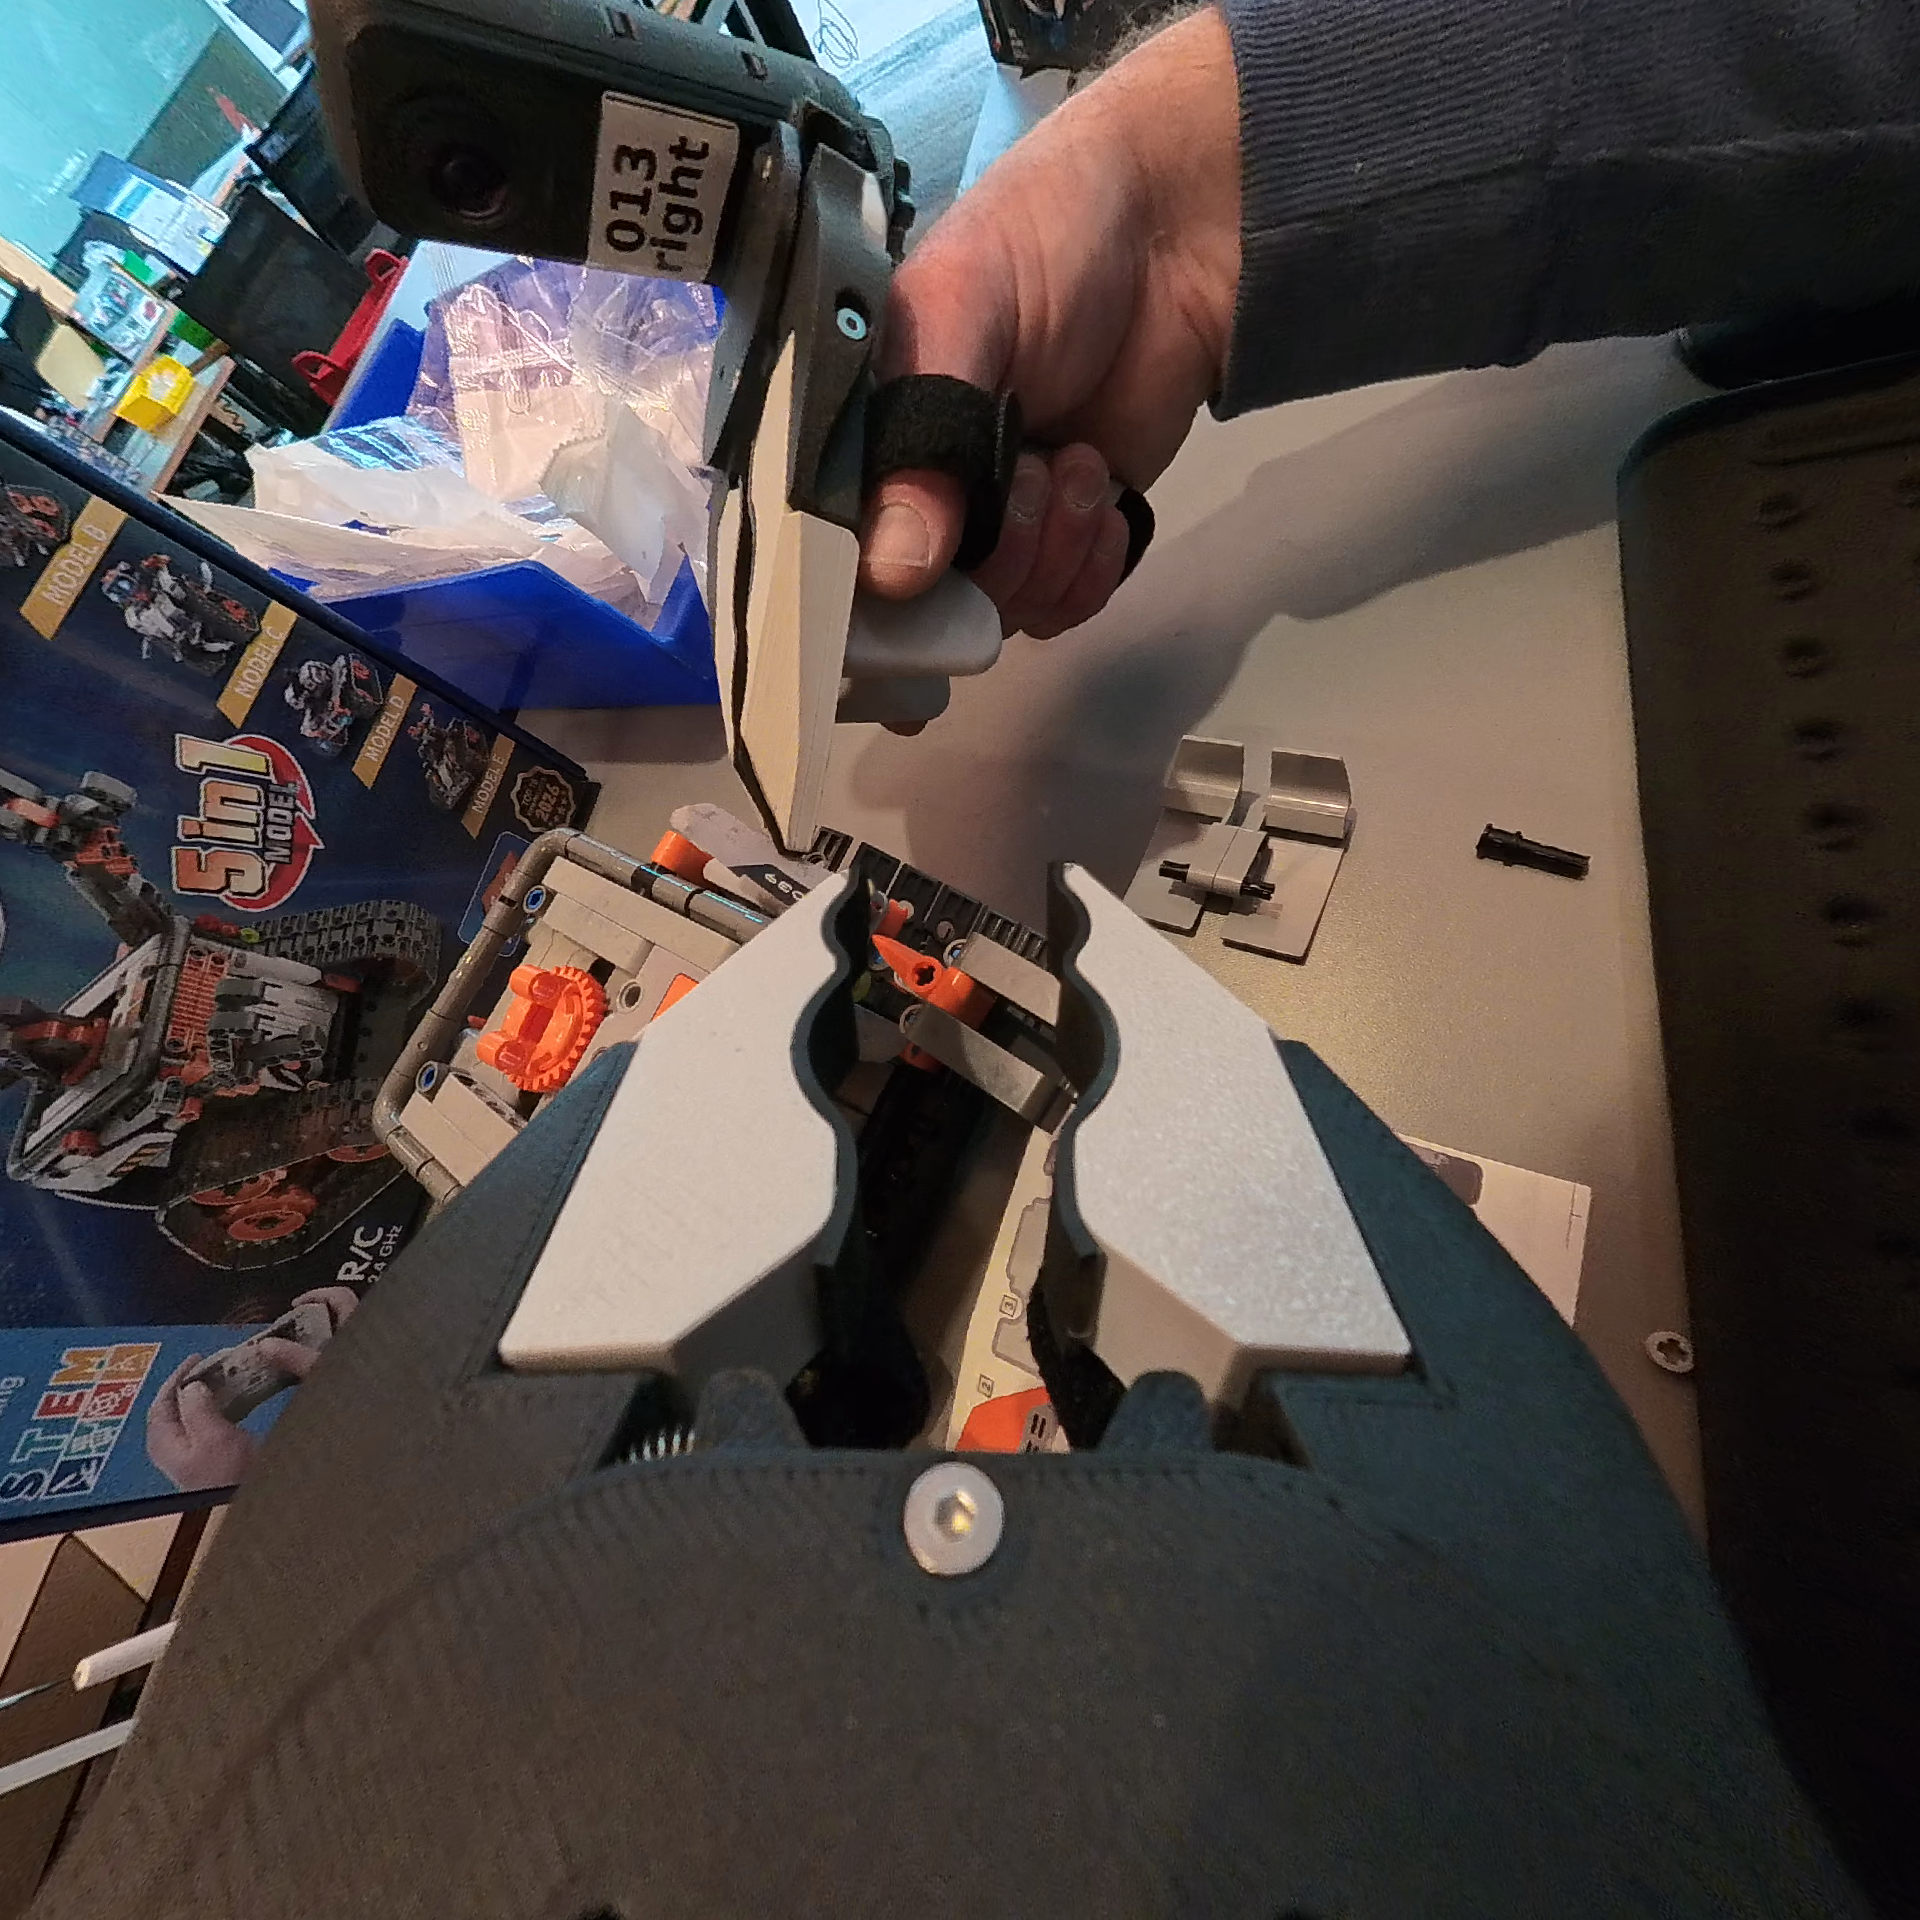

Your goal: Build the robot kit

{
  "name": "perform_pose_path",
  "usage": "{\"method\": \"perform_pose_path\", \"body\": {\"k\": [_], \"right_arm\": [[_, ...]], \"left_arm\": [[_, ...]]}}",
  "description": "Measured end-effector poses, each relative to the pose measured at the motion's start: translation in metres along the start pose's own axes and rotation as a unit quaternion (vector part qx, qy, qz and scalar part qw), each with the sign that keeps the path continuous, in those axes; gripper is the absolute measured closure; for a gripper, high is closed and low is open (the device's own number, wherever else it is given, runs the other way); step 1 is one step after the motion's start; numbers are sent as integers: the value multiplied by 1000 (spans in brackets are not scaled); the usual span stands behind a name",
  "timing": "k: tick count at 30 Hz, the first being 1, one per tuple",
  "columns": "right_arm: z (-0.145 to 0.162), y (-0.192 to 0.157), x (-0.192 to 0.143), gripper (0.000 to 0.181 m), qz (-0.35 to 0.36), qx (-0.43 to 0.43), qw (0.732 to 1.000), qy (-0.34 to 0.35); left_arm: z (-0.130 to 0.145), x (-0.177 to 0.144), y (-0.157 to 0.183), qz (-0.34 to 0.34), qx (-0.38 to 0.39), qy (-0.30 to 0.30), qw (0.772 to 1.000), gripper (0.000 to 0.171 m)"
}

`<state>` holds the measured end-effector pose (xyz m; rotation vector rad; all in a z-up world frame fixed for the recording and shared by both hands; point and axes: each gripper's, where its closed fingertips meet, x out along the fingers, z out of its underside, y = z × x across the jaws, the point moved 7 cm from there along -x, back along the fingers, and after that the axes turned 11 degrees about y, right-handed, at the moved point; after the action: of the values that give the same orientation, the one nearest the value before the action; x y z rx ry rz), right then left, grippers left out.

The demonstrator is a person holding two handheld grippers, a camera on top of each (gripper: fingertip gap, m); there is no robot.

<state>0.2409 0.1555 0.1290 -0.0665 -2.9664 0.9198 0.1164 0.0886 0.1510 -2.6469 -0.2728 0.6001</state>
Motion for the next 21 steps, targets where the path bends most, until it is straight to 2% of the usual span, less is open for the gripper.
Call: {"method": "perform_pose_path", "body": {"k": [21], "right_arm": [[4,1,0,181,13,-2,1000,8]], "left_arm": [[1,1,-2,0,5,-15,1000,140]]}}
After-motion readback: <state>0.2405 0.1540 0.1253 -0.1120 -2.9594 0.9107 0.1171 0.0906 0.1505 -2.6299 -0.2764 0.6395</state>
